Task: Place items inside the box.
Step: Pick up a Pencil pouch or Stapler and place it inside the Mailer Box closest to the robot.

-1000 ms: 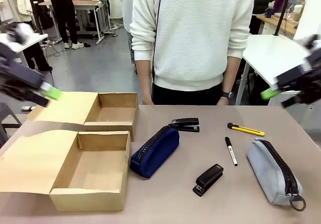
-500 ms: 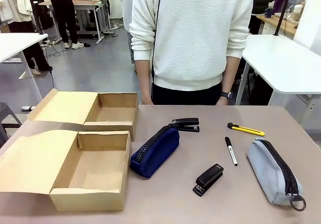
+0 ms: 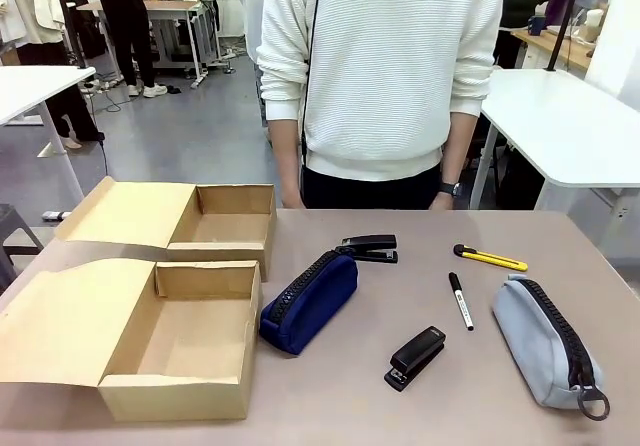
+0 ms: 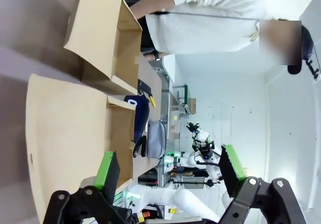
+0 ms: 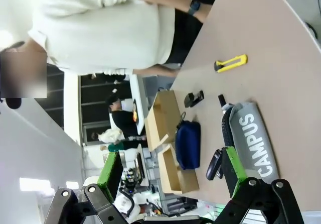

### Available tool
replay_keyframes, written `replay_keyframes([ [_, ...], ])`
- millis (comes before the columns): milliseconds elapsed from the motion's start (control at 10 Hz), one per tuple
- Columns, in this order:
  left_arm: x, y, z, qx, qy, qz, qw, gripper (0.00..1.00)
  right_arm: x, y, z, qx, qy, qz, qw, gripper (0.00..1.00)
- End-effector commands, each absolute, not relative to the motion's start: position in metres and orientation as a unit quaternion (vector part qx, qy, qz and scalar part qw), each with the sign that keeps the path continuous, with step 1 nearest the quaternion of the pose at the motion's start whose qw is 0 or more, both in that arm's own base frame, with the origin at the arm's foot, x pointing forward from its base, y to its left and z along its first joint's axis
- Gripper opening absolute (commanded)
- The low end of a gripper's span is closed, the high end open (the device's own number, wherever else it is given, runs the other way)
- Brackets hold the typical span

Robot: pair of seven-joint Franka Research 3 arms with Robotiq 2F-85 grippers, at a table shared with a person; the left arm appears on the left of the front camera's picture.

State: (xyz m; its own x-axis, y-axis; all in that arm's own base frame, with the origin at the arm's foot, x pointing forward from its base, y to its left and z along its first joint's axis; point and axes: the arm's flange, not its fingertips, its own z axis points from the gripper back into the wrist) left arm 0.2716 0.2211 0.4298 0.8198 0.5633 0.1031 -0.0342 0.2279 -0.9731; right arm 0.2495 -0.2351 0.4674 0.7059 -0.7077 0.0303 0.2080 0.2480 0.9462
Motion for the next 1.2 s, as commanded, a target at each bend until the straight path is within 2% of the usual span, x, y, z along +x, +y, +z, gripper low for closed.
replay_keyframes([
  [0, 0.268, 0.223, 0.432, -0.584, -0.231, 0.182, 0.756, 1.00, 0.246, -0.240, 0.469, 0.535, -0.250, -0.291, 0.752, 1.00],
  [400, 0.268, 0.223, 0.432, -0.584, -0.231, 0.182, 0.756, 1.00, 0.245, -0.236, 0.469, 0.530, -0.236, -0.301, 0.757, 1.00],
  [600, 0.268, 0.223, 0.432, -0.584, -0.231, 0.182, 0.756, 1.00, 0.280, -0.180, 0.495, 0.495, -0.265, -0.181, 0.807, 1.00],
  [700, 0.268, 0.223, 0.432, -0.584, -0.231, 0.182, 0.756, 1.00, 0.286, -0.192, 0.498, 0.517, -0.257, -0.189, 0.794, 1.00],
  [800, 0.268, 0.223, 0.432, -0.584, -0.231, 0.182, 0.756, 1.00, 0.272, -0.222, 0.491, 0.566, -0.224, -0.226, 0.761, 1.00],
  [1100, 0.268, 0.223, 0.432, -0.584, -0.231, 0.182, 0.756, 1.00, 0.179, -0.290, 0.450, 0.614, -0.252, -0.310, 0.681, 1.00],
])
